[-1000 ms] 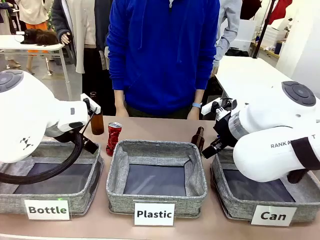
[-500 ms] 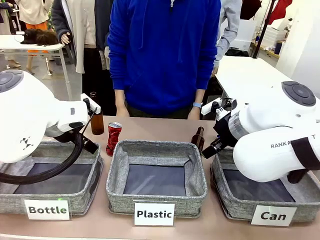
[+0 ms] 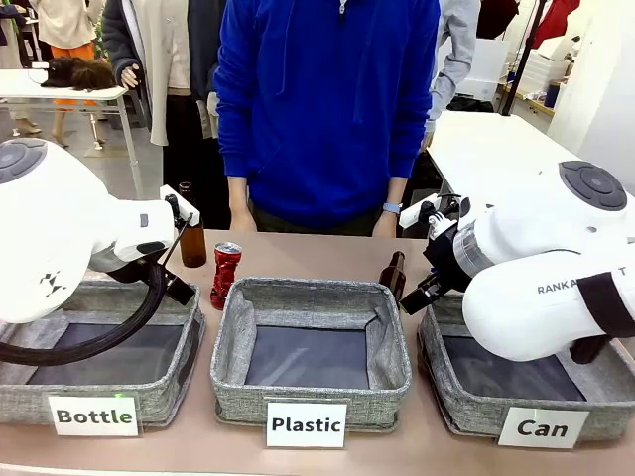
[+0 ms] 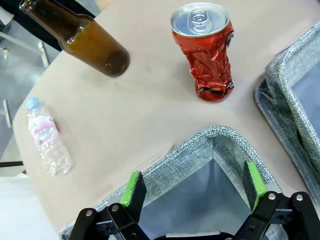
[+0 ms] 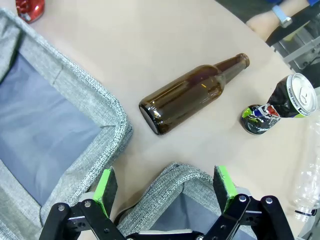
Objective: Sort the can waste into the basket.
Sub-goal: Pick up the can waste from the table and place it in the right Fabric basket.
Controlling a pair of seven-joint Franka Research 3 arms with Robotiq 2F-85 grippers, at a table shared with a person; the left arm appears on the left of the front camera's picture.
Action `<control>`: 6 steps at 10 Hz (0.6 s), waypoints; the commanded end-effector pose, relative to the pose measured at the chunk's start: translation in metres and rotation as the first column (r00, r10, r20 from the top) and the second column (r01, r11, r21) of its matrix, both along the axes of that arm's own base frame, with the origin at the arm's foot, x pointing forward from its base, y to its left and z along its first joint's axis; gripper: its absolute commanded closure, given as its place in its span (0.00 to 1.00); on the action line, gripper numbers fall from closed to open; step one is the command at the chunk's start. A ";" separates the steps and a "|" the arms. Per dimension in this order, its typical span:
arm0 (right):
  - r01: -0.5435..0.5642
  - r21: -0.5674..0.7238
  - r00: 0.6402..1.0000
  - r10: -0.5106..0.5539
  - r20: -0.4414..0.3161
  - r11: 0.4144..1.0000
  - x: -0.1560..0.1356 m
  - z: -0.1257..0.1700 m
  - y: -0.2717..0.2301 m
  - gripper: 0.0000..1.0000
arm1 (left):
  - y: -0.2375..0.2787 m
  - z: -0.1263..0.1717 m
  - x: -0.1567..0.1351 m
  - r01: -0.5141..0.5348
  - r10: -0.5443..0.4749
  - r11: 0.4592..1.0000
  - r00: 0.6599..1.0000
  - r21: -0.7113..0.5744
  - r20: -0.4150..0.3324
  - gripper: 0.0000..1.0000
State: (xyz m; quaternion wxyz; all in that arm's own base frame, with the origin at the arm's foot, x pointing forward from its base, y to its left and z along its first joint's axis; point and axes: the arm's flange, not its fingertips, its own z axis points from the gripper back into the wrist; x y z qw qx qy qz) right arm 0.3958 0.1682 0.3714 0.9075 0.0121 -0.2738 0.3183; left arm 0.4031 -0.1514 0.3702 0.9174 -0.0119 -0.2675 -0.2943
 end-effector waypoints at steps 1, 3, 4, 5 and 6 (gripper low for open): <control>0.001 0.001 1.000 -0.001 0.000 1.000 0.000 0.000 0.000 0.00 | 0.000 0.000 0.000 0.000 0.000 1.000 1.000 0.000 0.001 0.00; 0.001 0.001 1.000 -0.001 0.000 1.000 0.000 0.000 0.000 0.00 | 0.000 0.000 0.000 0.000 0.000 1.000 1.000 0.000 0.001 0.00; 0.001 0.001 1.000 -0.001 0.000 1.000 0.000 0.000 0.000 0.00 | 0.000 0.000 0.000 0.000 0.000 1.000 1.000 0.000 0.001 0.00; 0.001 0.001 1.000 -0.001 0.000 1.000 0.000 0.000 0.000 0.00 | 0.000 0.000 0.000 0.000 0.000 1.000 1.000 0.000 0.001 0.00; 0.001 0.001 1.000 -0.001 0.000 1.000 0.000 0.000 0.000 0.00 | 0.000 0.000 0.000 0.000 0.000 1.000 1.000 0.000 0.001 0.00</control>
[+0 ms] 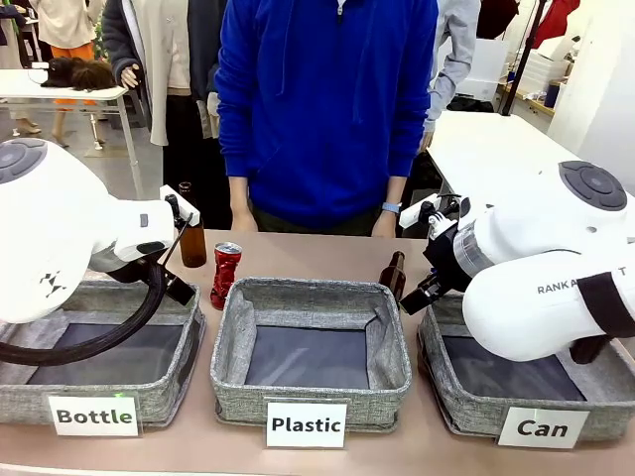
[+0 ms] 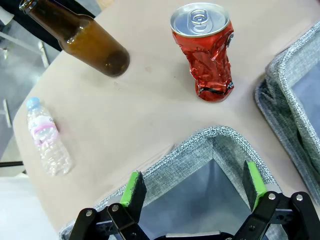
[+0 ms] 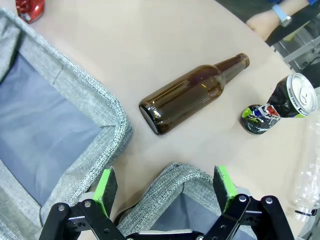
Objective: Sort the can waste into the basket.
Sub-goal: Pick up the can waste from the table and place it in the right Fabric basket.
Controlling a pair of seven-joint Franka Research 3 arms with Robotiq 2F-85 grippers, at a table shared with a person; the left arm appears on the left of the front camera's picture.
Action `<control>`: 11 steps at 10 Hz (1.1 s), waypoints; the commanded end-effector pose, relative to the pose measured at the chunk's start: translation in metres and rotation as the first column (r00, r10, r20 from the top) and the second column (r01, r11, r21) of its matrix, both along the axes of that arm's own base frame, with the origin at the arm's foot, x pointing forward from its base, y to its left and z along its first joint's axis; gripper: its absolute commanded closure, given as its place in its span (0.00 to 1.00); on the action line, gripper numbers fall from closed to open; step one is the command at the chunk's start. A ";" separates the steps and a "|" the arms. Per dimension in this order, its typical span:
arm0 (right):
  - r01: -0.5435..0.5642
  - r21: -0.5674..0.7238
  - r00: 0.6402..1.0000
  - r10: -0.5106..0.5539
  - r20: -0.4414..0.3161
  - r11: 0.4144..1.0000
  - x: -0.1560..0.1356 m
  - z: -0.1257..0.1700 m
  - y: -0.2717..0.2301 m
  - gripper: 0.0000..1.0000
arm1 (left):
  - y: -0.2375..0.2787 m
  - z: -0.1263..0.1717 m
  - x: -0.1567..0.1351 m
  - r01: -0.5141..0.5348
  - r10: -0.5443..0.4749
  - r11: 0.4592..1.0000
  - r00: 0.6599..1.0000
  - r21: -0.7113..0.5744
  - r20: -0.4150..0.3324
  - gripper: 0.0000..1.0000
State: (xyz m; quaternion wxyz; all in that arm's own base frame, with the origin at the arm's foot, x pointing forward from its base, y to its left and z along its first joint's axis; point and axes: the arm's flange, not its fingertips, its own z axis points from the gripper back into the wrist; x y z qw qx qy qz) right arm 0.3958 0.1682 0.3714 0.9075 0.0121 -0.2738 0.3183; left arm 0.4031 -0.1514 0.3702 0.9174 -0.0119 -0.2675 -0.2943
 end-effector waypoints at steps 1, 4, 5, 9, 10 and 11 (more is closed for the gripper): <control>0.001 0.001 1.000 -0.001 0.000 1.000 0.000 0.000 0.000 0.00 | 0.000 0.000 0.000 0.000 0.000 1.000 1.000 0.000 0.001 0.00; -0.049 0.026 0.999 0.049 -0.006 0.998 -0.002 0.019 -0.005 0.00 | 0.001 0.022 -0.007 0.022 -0.022 0.999 1.000 -0.040 -0.002 0.00; -0.069 0.051 0.997 0.071 -0.032 0.996 -0.009 0.046 -0.016 0.00 | 0.013 0.053 -0.018 0.018 -0.019 0.994 1.000 -0.105 -0.007 0.00; -0.219 0.296 0.930 0.291 -0.225 0.930 -0.063 0.116 -0.097 0.00 | 0.065 0.134 -0.072 0.096 -0.134 0.963 0.982 -0.254 -0.136 0.00; -0.226 0.338 0.933 0.303 -0.194 0.914 -0.081 0.130 -0.136 0.00 | 0.097 0.148 -0.078 0.108 -0.153 0.944 0.980 -0.311 -0.125 0.00; -0.192 0.407 0.947 0.277 -0.162 0.893 -0.095 0.138 -0.175 0.00 | 0.136 0.158 -0.076 0.094 -0.160 0.911 0.978 -0.401 -0.136 0.00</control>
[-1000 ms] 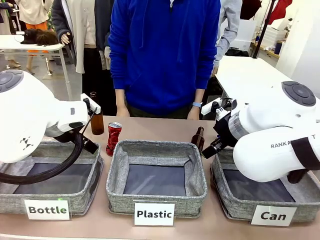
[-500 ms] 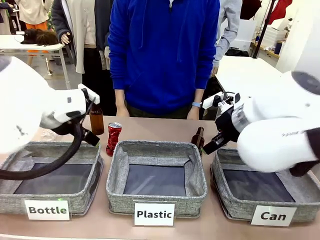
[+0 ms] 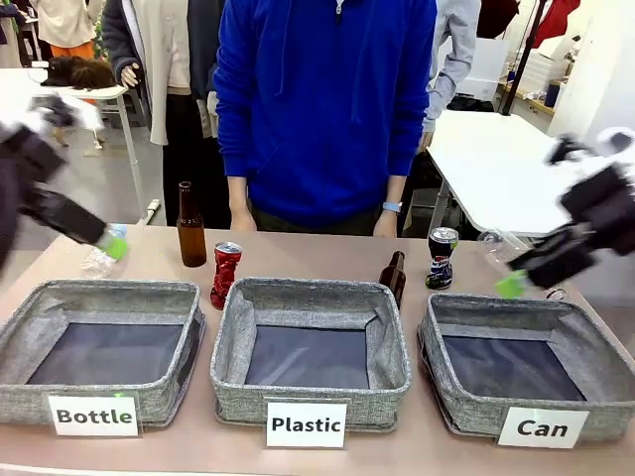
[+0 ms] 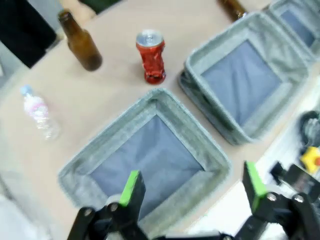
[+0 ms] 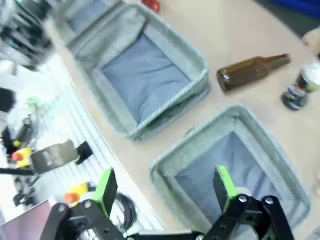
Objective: Sort the can waste into the basket.
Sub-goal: Pick up the can waste from the table and place it in the right Fabric basket.
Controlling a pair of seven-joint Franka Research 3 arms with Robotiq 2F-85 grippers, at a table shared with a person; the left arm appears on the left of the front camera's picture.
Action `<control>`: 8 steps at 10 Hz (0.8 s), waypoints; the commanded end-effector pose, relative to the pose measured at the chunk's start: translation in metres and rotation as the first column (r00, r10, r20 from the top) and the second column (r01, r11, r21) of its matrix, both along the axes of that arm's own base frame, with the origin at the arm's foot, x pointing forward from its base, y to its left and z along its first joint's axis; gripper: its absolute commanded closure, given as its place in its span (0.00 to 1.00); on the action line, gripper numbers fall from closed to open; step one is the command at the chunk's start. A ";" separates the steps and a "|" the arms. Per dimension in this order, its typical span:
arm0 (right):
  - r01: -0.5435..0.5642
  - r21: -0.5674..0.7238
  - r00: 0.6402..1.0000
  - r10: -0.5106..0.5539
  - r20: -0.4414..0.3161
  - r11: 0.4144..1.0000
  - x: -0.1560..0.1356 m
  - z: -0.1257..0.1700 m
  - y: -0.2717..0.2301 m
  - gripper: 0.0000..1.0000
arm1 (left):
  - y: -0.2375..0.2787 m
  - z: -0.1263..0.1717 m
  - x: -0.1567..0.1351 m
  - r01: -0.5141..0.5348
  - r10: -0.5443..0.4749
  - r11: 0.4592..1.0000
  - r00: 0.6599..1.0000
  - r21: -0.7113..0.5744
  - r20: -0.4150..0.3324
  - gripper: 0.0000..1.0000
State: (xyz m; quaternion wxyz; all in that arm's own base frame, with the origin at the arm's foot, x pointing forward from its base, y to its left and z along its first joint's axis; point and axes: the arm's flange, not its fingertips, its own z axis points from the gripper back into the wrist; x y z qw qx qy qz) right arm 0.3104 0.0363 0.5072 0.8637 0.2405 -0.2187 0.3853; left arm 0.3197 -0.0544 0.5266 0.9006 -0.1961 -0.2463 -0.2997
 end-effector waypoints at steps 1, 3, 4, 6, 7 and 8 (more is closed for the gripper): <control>0.065 0.155 0.998 -0.063 -0.015 0.986 -0.022 0.005 -0.086 0.00 | 0.084 0.004 0.017 -0.008 -0.004 0.979 0.998 -0.204 -0.056 0.00; 0.209 0.348 0.978 -0.200 -0.060 0.914 -0.046 -0.003 -0.171 0.00 | 0.181 -0.014 0.027 -0.100 0.046 0.891 0.990 -0.443 -0.131 0.00; 0.290 0.428 0.957 -0.263 -0.122 0.856 -0.056 -0.010 -0.210 0.00 | 0.225 -0.030 0.025 -0.156 0.091 0.834 0.985 -0.530 -0.148 0.00; 0.454 0.547 0.890 -0.385 -0.243 0.703 -0.074 -0.031 -0.277 0.00 | 0.262 -0.067 0.000 -0.235 0.213 0.750 0.971 -0.618 -0.111 0.00; 0.499 0.582 0.865 -0.411 -0.288 0.642 -0.077 -0.045 -0.303 0.00 | 0.275 -0.083 -0.009 -0.260 0.257 0.696 0.961 -0.670 -0.106 0.00; 0.546 0.613 0.835 -0.429 -0.344 0.570 -0.079 -0.060 -0.324 0.00 | 0.272 -0.097 -0.016 -0.285 0.283 0.656 0.951 -0.699 -0.122 0.00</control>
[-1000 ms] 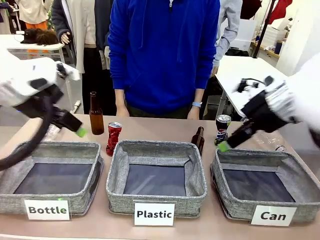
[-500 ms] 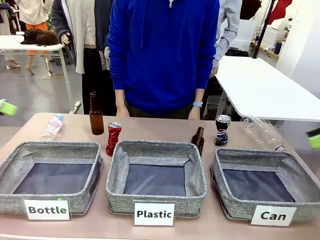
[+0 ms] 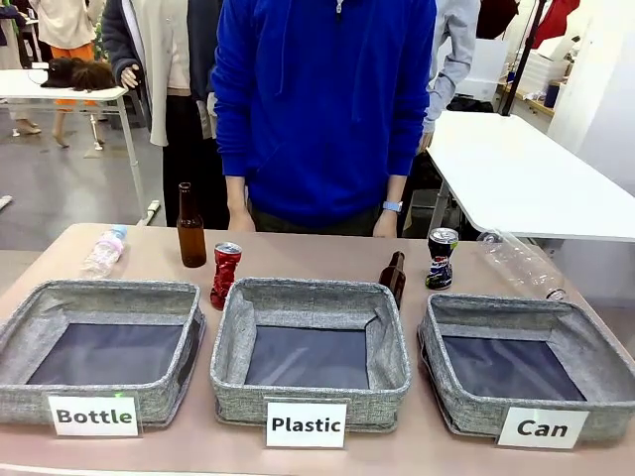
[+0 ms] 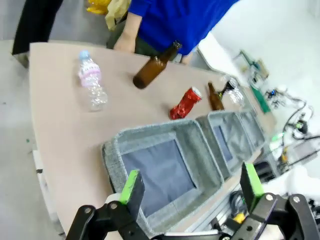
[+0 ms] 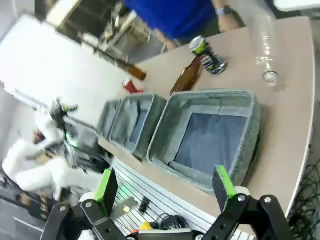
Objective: Sort the can waste into the basket.
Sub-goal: Pick up the can waste from the table and place it in the right Fabric basket.
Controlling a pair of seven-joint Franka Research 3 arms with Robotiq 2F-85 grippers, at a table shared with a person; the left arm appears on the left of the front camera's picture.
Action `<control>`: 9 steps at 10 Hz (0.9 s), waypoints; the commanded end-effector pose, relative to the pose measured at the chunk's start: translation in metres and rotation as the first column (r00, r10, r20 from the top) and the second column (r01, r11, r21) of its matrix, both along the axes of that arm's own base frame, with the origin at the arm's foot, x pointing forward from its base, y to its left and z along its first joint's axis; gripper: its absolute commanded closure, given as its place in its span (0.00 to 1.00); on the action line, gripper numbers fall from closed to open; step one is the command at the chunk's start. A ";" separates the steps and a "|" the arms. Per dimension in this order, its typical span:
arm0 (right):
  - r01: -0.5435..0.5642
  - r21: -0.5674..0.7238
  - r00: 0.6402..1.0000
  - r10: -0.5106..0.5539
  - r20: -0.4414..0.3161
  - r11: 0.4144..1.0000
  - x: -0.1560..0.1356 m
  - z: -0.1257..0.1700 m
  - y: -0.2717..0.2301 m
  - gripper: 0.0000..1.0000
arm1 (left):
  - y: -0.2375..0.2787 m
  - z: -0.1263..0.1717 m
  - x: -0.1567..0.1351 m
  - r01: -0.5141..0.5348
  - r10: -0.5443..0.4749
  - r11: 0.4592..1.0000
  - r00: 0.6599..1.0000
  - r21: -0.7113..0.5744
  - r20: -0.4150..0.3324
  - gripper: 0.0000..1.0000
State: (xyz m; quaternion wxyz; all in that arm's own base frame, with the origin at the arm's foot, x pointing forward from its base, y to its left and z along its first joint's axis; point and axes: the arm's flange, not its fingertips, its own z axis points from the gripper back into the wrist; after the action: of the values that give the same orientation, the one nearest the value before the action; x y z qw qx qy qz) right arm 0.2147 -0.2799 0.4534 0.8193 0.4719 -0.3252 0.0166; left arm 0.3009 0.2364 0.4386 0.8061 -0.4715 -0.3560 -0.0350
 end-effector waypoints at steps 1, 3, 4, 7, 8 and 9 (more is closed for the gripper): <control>0.044 0.138 0.999 -0.045 0.004 0.989 0.015 -0.016 -0.022 0.00 | -0.014 -0.017 0.000 -0.020 0.023 0.997 0.999 -0.074 0.039 0.00; 0.094 0.184 0.995 -0.089 -0.035 0.979 0.020 -0.027 -0.036 0.00 | -0.018 -0.026 -0.004 -0.044 0.050 0.989 0.998 -0.143 0.037 0.00; 0.117 0.197 0.993 -0.111 -0.042 0.973 0.023 -0.030 -0.038 0.00 | -0.021 -0.025 -0.010 -0.045 0.054 0.988 0.997 -0.150 0.057 0.00; 0.122 0.186 0.991 -0.111 -0.069 0.975 0.019 -0.031 -0.031 0.00 | -0.018 -0.028 -0.006 -0.054 0.058 0.988 0.998 -0.148 0.020 0.00; 0.122 0.186 0.991 -0.111 -0.069 0.975 0.019 -0.031 -0.031 0.00 | -0.018 -0.028 -0.006 -0.054 0.058 0.988 0.998 -0.148 0.020 0.00; 0.122 0.186 0.991 -0.111 -0.069 0.975 0.019 -0.031 -0.031 0.00 | -0.018 -0.028 -0.006 -0.054 0.058 0.988 0.998 -0.148 0.020 0.00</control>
State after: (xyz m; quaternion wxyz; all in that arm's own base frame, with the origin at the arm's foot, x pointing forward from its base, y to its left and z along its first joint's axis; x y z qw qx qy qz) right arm 0.2337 -0.3104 0.4175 0.7833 0.5302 -0.3126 -0.0870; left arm 0.2933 0.2156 0.4095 0.7733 -0.5172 -0.3664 0.0183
